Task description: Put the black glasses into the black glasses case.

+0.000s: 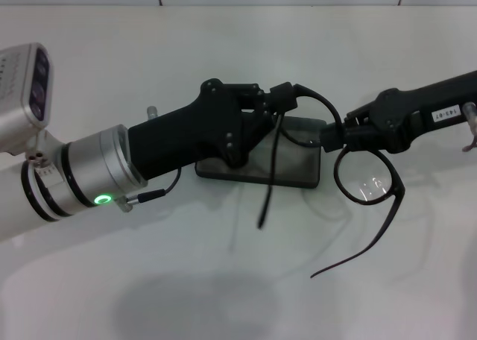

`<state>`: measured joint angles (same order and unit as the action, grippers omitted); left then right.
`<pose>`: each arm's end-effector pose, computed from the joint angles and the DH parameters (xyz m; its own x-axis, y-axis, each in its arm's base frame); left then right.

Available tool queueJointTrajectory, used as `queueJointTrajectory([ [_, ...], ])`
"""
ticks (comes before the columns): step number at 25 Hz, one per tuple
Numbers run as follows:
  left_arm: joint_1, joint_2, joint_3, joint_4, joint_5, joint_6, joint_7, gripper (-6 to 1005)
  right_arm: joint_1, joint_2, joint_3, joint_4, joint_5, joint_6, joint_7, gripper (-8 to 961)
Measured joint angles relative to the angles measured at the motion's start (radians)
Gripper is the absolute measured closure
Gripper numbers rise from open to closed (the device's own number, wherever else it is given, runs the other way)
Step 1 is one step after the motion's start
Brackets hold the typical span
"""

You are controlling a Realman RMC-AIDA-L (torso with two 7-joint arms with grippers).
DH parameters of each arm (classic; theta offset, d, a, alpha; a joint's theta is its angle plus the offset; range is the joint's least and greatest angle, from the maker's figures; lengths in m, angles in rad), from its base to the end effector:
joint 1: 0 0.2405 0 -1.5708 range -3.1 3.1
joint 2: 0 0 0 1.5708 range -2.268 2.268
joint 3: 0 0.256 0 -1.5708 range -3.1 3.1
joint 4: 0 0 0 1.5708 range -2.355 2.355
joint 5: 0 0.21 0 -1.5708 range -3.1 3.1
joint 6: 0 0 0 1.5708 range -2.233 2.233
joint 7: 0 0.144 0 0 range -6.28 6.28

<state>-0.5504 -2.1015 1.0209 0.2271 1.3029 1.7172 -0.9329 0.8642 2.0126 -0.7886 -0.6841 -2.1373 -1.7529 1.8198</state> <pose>-0.2117 0.2935 -0.0433 0.4885 0.1184 0.8645 0.3282 -0.9429 -0.0563 0.1548 0.3737 0.0095 0.8573 -0.4408 -0.2661 -0.4074 -0.8967 0.1730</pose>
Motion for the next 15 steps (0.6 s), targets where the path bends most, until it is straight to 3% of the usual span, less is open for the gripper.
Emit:
queueJointTrajectory([
  [15,0.000,-0.003,0.011,0.000,-0.008,0.004,0.012,995,0.025,0.001,-0.020,0.017,0.060,-0.004,-0.001,840],
])
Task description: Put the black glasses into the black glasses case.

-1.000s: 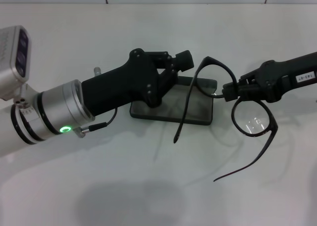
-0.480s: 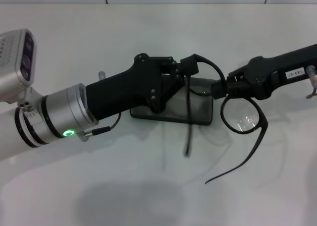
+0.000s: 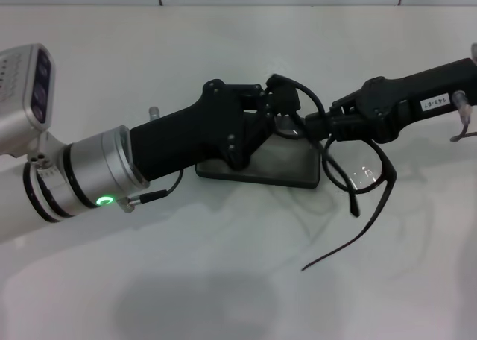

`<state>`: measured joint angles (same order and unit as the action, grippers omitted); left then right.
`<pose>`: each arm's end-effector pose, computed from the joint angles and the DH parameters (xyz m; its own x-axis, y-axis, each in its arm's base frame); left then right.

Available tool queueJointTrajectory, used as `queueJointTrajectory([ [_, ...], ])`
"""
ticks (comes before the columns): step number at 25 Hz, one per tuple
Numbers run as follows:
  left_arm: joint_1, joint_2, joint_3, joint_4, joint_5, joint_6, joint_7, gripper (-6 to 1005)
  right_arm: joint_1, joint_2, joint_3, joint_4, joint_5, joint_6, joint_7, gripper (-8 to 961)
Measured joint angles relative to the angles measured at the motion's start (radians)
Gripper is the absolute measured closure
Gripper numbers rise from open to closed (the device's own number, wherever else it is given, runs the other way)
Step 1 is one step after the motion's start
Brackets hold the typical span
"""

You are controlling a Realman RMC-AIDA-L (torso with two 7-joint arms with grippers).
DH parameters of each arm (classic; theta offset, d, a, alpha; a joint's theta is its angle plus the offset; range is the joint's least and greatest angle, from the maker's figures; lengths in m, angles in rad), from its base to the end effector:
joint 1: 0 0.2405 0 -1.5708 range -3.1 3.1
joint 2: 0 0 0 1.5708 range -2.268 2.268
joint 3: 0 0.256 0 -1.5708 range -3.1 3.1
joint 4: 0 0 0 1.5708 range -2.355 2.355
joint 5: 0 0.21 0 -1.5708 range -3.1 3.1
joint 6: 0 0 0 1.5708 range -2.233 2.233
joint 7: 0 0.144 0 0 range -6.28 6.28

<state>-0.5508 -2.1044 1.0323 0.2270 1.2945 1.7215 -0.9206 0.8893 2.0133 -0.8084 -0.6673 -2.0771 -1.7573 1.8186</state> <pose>-0.2101 0.2923 -0.0444 0.4884 0.1084 0.8659 0.3169 -0.9466 -0.0603 0.1390 0.3754 0.0073 0.8556 -0.4201 -0.3025 -0.3720 -0.9053 0.2053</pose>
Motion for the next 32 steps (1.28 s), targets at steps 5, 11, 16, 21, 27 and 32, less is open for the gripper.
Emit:
queueJointTrajectory([
  [5,-0.001,-0.004,0.000,-0.001,-0.006,0.000,0.015,994,0.002,0.000,-0.009,0.022,0.014,-0.001,-0.006,838],
  [11,-0.013,-0.003,0.000,-0.036,-0.031,0.001,0.042,994,0.003,0.000,-0.009,0.044,0.028,-0.002,-0.013,836],
  [16,-0.014,-0.004,0.000,-0.037,-0.035,0.001,0.057,994,0.002,0.001,-0.009,0.047,0.035,-0.004,-0.013,834],
  [21,-0.014,-0.004,0.000,-0.043,-0.041,0.002,0.075,993,0.000,0.001,-0.009,0.047,0.043,-0.006,-0.013,832],
  [27,-0.021,-0.003,0.000,-0.077,-0.061,0.008,0.116,993,-0.004,0.001,-0.009,0.050,0.061,-0.007,-0.013,830],
  [32,-0.021,-0.003,0.000,-0.077,-0.076,0.027,0.116,993,-0.004,-0.002,-0.009,0.061,0.065,0.001,-0.014,829],
])
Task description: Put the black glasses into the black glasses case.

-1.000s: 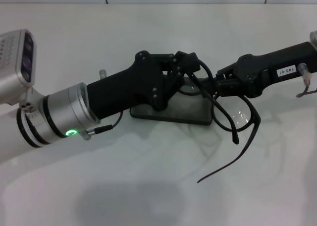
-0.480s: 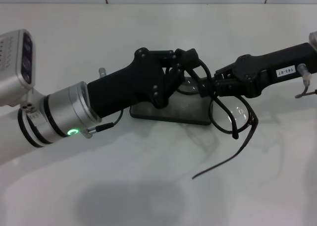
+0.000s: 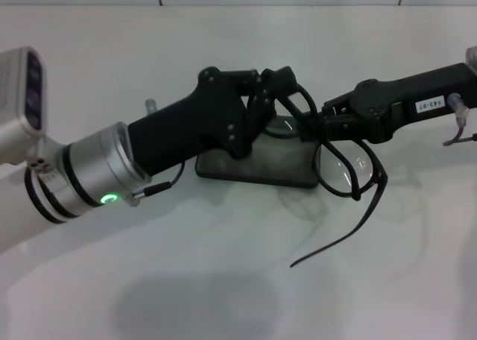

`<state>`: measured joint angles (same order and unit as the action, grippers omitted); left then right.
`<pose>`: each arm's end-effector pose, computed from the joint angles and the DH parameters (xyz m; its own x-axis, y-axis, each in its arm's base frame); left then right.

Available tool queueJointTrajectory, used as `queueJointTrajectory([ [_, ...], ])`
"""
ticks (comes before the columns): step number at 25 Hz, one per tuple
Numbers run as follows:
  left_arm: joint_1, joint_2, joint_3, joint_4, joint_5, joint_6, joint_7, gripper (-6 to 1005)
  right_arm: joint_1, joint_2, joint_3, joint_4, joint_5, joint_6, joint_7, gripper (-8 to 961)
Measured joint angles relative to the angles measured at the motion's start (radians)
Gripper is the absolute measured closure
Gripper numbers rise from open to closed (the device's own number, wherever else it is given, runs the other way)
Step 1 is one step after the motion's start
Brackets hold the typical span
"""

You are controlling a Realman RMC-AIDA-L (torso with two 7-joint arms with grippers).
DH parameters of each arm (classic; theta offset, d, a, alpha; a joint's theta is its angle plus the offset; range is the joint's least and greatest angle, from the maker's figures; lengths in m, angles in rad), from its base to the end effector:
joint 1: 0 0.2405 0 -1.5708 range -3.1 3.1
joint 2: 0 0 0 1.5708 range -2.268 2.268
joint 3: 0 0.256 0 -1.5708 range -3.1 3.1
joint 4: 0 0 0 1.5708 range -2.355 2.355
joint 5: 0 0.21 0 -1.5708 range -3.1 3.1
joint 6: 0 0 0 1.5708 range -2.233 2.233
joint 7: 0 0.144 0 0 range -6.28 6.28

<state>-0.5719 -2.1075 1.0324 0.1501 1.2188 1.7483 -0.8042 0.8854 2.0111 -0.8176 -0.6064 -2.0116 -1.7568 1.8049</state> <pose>-0.2070 0.2919 -0.0447 0.4496 0.0248 0.8929 0.3152 -0.9397 -0.1326 0.1387 0.3712 0.0020 0.8220 -0.4505 -0.3483 -0.3794 -0.8894 0.2550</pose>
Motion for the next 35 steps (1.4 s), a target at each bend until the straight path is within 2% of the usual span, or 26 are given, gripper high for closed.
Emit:
queueJointTrajectory([
  [10,0.055,0.008,-0.006,0.004,-0.123,0.131,-0.003,992,-0.020,-0.011,0.014,0.010,0.019,0.022,0.000,825],
  [14,0.110,0.015,-0.006,0.009,-0.152,0.164,-0.010,992,-0.043,-0.035,0.049,0.066,0.137,0.041,0.007,824],
  [17,0.141,0.021,0.001,0.011,-0.128,0.164,-0.020,991,-0.059,-0.044,0.097,0.106,0.236,0.064,-0.001,823],
  [23,0.163,0.024,0.001,0.011,-0.033,0.100,-0.022,990,-0.088,-0.011,0.108,0.135,0.424,0.145,-0.019,821],
  [28,0.140,0.021,0.003,0.011,0.023,0.083,-0.054,990,-0.050,0.015,0.096,0.225,0.498,0.197,-0.078,819],
  [32,0.096,0.011,0.011,0.004,0.033,0.100,-0.064,989,0.020,0.017,0.096,0.364,0.513,0.227,-0.179,818],
  [35,0.056,0.008,0.012,-0.009,0.030,0.115,-0.066,989,0.040,0.018,0.092,0.412,0.529,0.239,-0.230,817],
])
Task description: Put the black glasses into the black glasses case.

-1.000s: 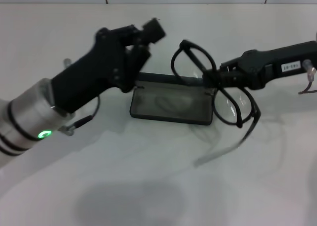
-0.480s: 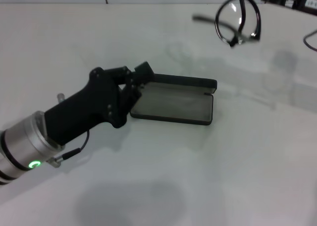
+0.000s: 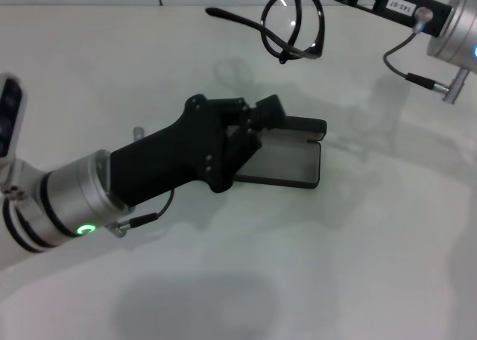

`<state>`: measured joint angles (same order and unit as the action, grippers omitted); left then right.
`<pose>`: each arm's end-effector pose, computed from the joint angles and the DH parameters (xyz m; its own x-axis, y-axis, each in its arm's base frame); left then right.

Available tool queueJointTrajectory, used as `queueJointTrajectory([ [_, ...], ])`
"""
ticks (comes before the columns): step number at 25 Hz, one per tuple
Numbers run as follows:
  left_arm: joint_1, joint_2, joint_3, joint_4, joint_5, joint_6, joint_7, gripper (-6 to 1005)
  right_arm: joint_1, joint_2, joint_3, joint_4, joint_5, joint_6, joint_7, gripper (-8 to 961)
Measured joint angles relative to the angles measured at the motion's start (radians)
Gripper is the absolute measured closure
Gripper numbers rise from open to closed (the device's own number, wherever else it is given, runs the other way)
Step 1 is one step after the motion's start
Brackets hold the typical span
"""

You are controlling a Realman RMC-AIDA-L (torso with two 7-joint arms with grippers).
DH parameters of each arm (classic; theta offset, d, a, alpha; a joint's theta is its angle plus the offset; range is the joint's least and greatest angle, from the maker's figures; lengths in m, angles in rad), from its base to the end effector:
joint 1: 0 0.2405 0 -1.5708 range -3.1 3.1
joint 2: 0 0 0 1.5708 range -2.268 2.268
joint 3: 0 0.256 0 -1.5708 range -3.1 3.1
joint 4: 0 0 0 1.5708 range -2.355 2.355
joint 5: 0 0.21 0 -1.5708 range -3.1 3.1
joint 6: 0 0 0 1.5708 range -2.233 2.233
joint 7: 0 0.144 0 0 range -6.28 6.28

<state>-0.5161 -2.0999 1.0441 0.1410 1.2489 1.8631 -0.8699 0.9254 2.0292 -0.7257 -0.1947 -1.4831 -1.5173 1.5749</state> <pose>-0.2170 0.2652 -0.0384 0.3849 0.1093 0.9164 0.3089 -0.9509 -0.0163 0.1231 0.4017 -0.0149 0.3576 -0.4950 -0.7919 -0.5092 -0.8142 0.2790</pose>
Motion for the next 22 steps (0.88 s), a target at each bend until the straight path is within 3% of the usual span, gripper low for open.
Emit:
queueJointTrajectory([
  [12,-0.069,-0.006,-0.004,-0.016,-0.015,0.015,-0.024,988,0.011,0.000,0.001,0.062,0.008,0.039,-0.102,812],
  [22,-0.074,-0.006,-0.005,-0.017,-0.060,0.009,-0.026,986,0.010,0.000,-0.051,0.077,0.000,0.006,-0.159,809],
])
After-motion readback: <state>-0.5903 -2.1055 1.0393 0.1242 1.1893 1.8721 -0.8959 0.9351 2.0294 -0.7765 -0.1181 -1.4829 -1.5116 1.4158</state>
